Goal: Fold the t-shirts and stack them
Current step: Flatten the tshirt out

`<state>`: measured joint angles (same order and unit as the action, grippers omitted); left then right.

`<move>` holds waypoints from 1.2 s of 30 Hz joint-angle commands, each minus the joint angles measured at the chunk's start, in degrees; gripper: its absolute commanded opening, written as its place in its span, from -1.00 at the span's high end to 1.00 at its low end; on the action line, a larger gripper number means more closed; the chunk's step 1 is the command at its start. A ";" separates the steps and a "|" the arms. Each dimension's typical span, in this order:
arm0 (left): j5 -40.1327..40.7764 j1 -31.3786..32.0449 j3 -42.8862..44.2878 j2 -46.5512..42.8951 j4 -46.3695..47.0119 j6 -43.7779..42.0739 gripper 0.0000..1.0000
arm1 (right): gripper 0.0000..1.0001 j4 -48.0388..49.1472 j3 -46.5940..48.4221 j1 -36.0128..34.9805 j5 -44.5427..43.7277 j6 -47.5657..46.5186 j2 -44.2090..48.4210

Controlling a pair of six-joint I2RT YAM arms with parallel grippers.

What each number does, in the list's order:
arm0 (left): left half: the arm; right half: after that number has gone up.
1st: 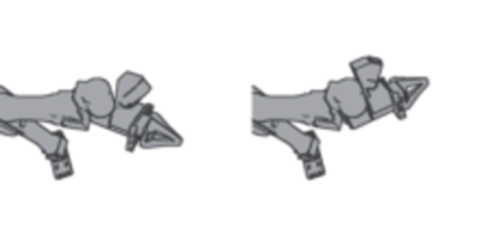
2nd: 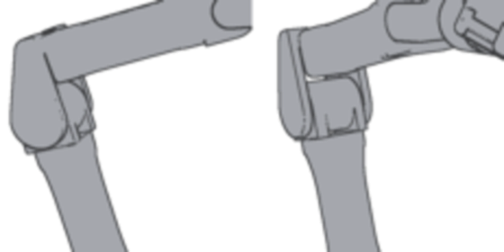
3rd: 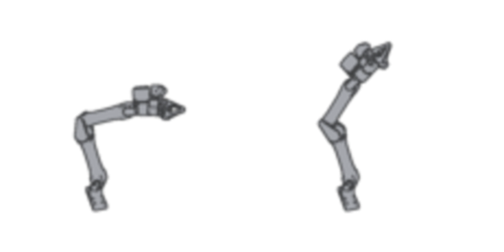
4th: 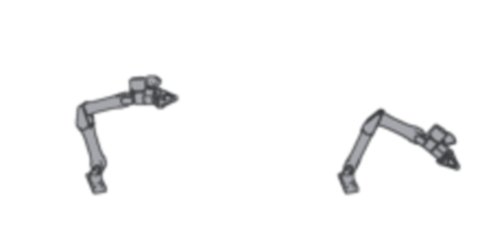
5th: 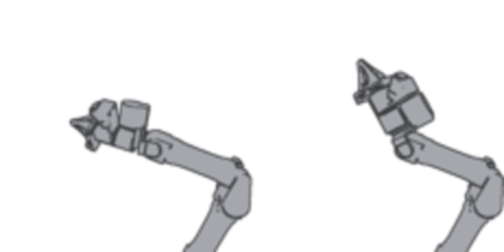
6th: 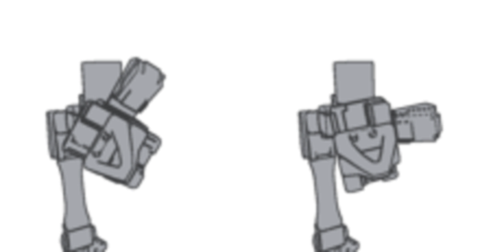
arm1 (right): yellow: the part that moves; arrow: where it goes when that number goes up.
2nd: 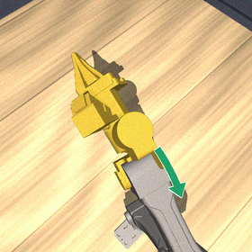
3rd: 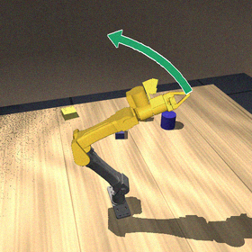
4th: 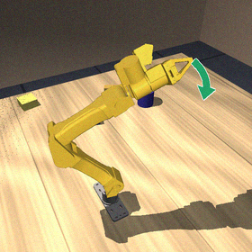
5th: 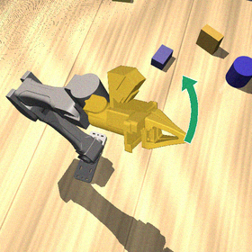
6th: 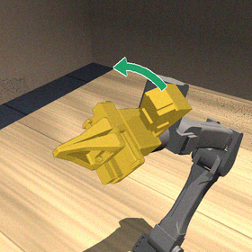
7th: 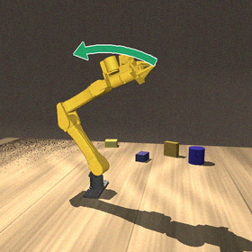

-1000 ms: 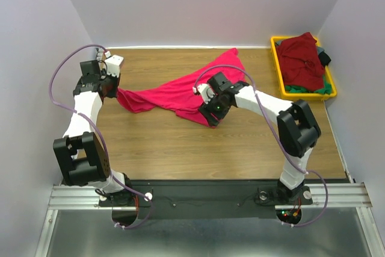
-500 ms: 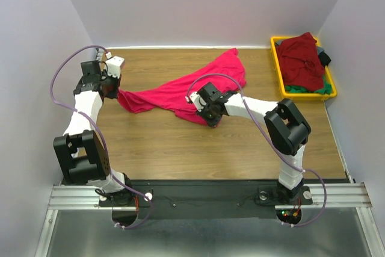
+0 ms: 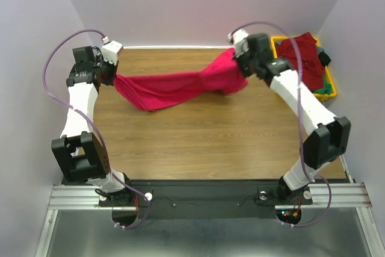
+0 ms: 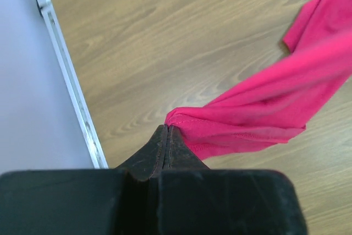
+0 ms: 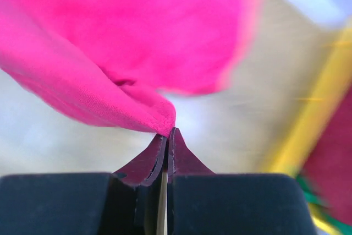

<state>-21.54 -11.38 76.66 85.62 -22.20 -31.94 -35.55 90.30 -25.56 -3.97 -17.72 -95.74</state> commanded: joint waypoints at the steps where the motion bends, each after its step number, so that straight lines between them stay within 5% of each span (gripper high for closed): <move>1: -5.52 -0.31 5.07 -3.53 -3.37 -4.35 1.00 | 0.99 -1.10 8.90 4.19 -1.83 -2.67 4.69; 15: -11.94 -0.40 -3.18 -18.64 -4.44 -17.36 1.00 | 0.99 -2.68 14.37 7.63 -4.90 -5.57 11.45; 21: -13.00 -0.40 -1.61 -19.79 -5.05 -15.17 1.00 | 0.99 -2.68 19.47 8.86 -6.40 -6.54 10.23; 24: -10.02 -0.31 -2.04 -18.66 2.40 -8.41 1.00 | 0.99 -2.25 22.89 9.13 -7.63 -7.51 6.55; 30: -5.79 -0.31 9.36 -4.02 13.49 1.97 1.00 | 0.99 1.97 39.31 11.67 -9.30 -7.95 -9.70; 36: -5.88 -0.05 32.28 11.98 20.00 8.91 1.00 | 0.99 8.62 63.22 12.47 -12.81 -11.90 -25.97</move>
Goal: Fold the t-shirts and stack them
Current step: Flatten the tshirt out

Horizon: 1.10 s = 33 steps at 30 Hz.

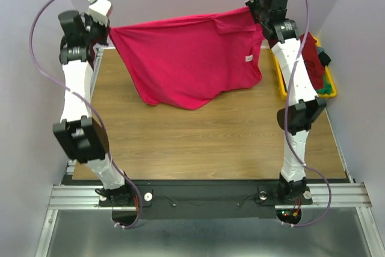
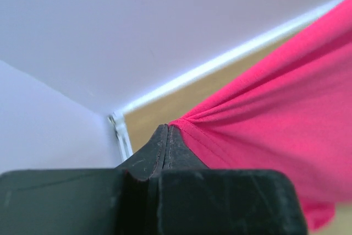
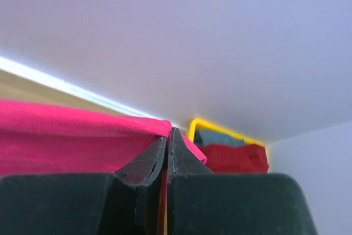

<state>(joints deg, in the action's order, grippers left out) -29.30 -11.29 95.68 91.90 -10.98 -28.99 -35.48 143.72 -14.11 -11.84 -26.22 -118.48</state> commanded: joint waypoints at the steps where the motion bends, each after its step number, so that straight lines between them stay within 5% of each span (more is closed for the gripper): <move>1: 3.27 0.04 20.01 7.40 9.05 7.79 1.00 | 0.99 11.37 10.43 1.01 -7.04 -4.97 -4.12; 5: 3.37 -0.05 29.90 11.11 12.98 10.27 1.00 | 0.99 25.44 4.40 1.63 -8.47 -5.51 0.87; 9: 2.93 -0.05 24.05 5.68 22.56 9.14 1.00 | 0.99 32.84 3.50 1.72 -6.71 -5.51 5.88; 14: 0.91 0.04 7.99 -3.65 30.48 4.83 1.00 | 0.99 33.46 -5.87 1.72 -1.62 -5.60 13.07; 22: -2.42 0.30 -21.12 -13.48 30.94 -8.77 1.00 | 0.99 33.46 -49.34 1.63 5.51 -6.04 28.09; 29: -7.25 0.21 -48.00 -24.91 17.35 -29.67 1.00 | 0.99 23.98 -75.56 1.63 15.78 -6.04 43.30; 33: -9.10 0.30 -54.98 -30.98 7.15 -39.52 1.00 | 0.99 17.05 -83.58 1.63 18.51 -6.83 46.93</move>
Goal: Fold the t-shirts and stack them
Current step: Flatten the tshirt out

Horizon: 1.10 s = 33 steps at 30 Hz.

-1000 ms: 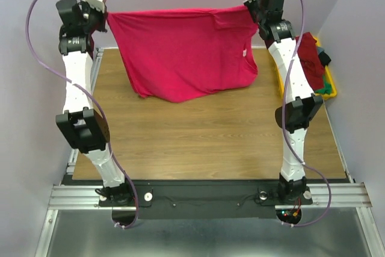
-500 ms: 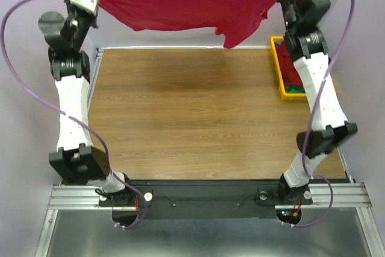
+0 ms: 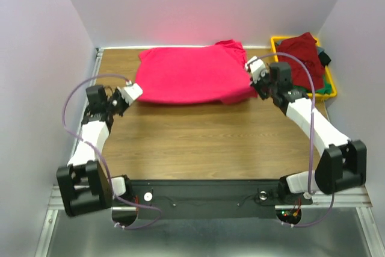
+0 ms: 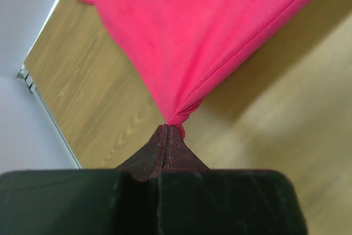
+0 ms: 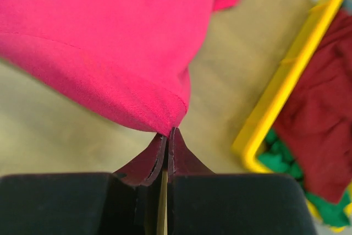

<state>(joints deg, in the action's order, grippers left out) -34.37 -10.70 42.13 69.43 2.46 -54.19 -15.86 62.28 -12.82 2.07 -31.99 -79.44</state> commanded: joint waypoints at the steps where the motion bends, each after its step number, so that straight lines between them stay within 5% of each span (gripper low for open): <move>1: -4.13 -0.20 -2.04 -8.96 -8.68 -15.93 1.00 | 0.99 -4.08 -3.12 0.43 5.31 -1.32 8.07; 10: 2.03 -0.11 -4.24 -12.64 -40.50 -40.29 1.00 | 0.99 -30.17 -4.45 0.34 16.47 -7.03 7.81; 13: 6.94 -0.20 -6.88 -16.33 -48.32 -50.20 0.80 | 0.84 -43.00 -2.96 0.25 21.21 -12.12 6.14; 18: 10.55 -0.20 -11.80 -28.26 -54.48 -60.31 0.54 | 0.24 -56.98 -6.29 -0.63 23.78 -20.30 7.71; 19: 11.60 -0.11 -12.15 -30.04 -54.75 -61.20 0.35 | -0.12 -57.87 -6.82 -0.89 23.25 -20.92 8.59; 20: 11.35 -0.11 -12.59 -31.71 -54.67 -61.99 0.07 | -0.29 -58.23 -7.08 -1.24 22.64 -20.75 9.47; 22: 9.42 -0.11 -13.13 -35.76 -52.65 -60.16 -0.15 | -0.47 -56.84 -6.04 -1.33 20.79 -19.00 11.06; 26: 2.74 -0.11 -9.01 -33.06 -48.78 -50.86 -0.25 | -0.47 -48.41 -2.26 -1.24 18.85 -8.92 10.62; 33: -5.10 3.47 14.43 -1.21 -44.40 -18.01 -0.12 | -0.20 -29.88 5.21 -1.33 15.88 7.27 -5.71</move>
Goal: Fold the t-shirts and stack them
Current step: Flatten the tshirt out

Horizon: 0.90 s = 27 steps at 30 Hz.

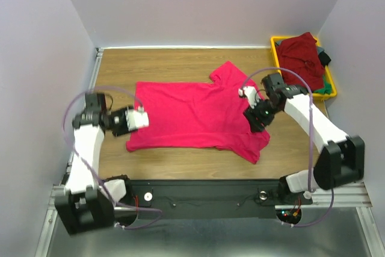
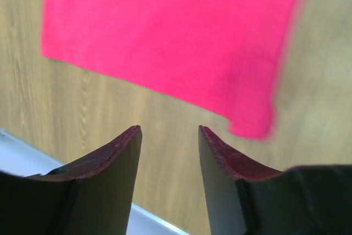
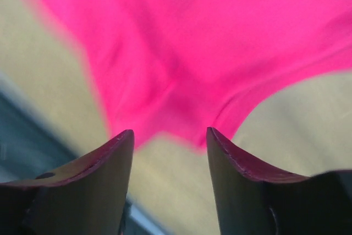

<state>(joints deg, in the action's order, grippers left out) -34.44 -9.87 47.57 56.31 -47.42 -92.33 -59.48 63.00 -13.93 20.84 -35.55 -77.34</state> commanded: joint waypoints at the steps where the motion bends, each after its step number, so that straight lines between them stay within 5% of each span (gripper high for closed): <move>1: -4.24 3.97 10.77 15.02 6.80 24.18 -0.03 | -0.16 15.52 5.19 -0.22 -4.04 12.25 -10.00; 6: 4.36 8.11 13.78 26.12 22.76 46.06 0.28 | 0.03 21.68 12.03 -0.22 -10.63 16.74 -23.87; 16: 15.35 9.69 22.55 49.04 28.87 53.04 0.57 | 0.15 24.85 26.02 0.05 -17.59 18.50 -42.87; 22: 20.45 9.17 36.25 61.69 28.26 56.38 0.70 | 0.14 24.77 41.13 0.66 -20.49 19.99 -53.78; 27: 18.54 8.29 44.27 61.73 26.32 57.09 0.61 | -0.19 23.02 48.18 0.75 -19.62 18.86 -50.56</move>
<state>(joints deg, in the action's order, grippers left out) -15.97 -0.49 87.48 119.72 -19.22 -36.93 -36.14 108.20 -13.69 2.33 -16.29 -131.13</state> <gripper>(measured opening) 0.172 0.545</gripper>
